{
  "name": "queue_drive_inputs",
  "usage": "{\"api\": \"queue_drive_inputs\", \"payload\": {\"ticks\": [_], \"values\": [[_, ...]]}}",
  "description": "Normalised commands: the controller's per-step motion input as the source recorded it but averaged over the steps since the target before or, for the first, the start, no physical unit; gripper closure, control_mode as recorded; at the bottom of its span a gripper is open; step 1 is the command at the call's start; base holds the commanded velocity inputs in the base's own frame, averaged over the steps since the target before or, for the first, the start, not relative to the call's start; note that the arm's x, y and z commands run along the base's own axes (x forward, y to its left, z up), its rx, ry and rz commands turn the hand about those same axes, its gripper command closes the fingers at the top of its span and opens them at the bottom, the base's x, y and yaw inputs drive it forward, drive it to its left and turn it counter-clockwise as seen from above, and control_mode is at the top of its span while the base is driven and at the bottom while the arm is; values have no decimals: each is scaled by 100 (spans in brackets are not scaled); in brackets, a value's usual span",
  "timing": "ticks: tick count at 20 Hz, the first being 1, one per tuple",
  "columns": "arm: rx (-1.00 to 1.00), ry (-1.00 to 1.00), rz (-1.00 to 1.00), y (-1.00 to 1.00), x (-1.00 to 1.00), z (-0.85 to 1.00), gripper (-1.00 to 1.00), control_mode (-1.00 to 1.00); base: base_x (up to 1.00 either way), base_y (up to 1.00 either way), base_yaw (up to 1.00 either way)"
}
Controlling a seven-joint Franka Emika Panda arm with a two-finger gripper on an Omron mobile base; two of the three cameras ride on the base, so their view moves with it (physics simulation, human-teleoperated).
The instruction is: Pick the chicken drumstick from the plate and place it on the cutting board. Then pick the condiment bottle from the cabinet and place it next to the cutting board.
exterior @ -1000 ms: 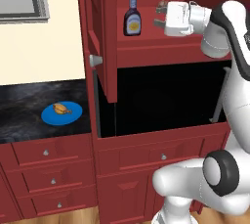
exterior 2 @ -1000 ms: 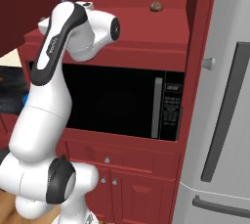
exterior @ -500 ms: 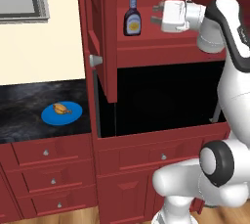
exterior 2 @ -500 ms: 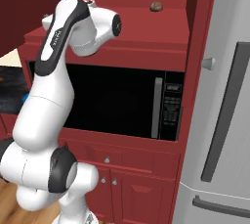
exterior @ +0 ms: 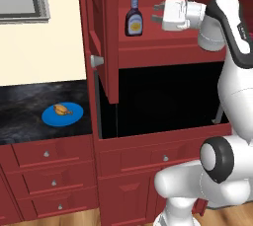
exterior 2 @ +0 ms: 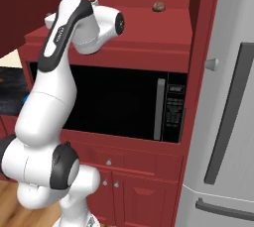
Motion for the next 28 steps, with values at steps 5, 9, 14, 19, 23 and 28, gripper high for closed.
{"api": "queue_drive_inputs", "payload": {"ticks": [5,9,14,19,23,28], "values": [[0,0,0,0,16,2,-100,-100,0,0,0],[0,0,0,3,19,0,-100,-100,0,0,0],[0,0,0,5,20,0,-100,-100,0,0,0],[0,0,0,6,21,0,-100,-100,0,0,0],[0,0,0,6,22,0,-100,-100,0,0,0],[0,0,0,6,24,0,-100,-100,0,0,0]]}}
